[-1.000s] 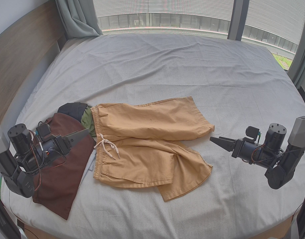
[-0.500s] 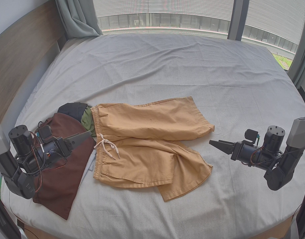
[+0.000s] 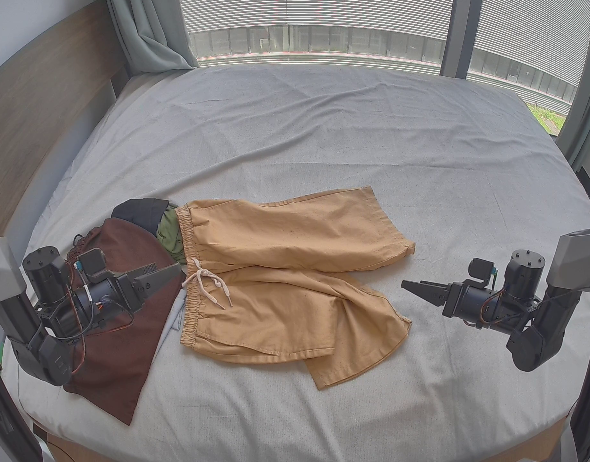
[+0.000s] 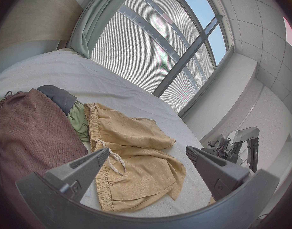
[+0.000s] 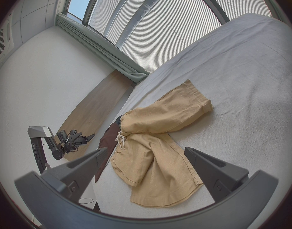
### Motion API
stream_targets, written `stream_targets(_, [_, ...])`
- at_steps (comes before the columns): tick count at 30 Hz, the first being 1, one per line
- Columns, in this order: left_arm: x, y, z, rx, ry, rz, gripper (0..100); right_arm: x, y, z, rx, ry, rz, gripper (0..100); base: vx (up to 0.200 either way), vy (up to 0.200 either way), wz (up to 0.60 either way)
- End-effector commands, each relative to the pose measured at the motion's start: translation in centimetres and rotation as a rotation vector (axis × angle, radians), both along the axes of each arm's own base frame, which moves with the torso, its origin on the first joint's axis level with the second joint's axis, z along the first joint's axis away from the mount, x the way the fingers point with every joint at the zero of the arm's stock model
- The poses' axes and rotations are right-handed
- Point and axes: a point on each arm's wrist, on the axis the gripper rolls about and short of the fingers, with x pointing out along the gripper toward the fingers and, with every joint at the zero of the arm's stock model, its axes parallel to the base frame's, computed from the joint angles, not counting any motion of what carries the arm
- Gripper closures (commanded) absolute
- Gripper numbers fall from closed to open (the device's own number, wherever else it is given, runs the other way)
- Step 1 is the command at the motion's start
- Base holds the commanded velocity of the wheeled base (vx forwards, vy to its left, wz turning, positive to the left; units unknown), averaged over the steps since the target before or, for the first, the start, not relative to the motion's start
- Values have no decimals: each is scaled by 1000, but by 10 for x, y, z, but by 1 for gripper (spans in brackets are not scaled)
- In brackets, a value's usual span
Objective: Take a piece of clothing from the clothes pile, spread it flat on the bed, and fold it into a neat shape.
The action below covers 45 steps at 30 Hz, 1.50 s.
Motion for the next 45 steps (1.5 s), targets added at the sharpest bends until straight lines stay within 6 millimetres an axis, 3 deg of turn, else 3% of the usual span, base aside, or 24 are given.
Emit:
stream_targets(1, [1,0,-3,-1,12,1,0,2,-1,-10,-5,30,-4,0,0,0,0])
stream_targets(10, [1,0,-4,0,16,1,0,2,-1,-24,-14,76,-3,0,0,0,0])
stream_targets(30, [1,0,-4,0,13,1,0,-8,-2,-78,-63,268,-55,0,0,0,0])
stream_targets(45, [1,-1,-3,1,9,-4,0,1,23,-75,21,302,-22,0,0,0,0])
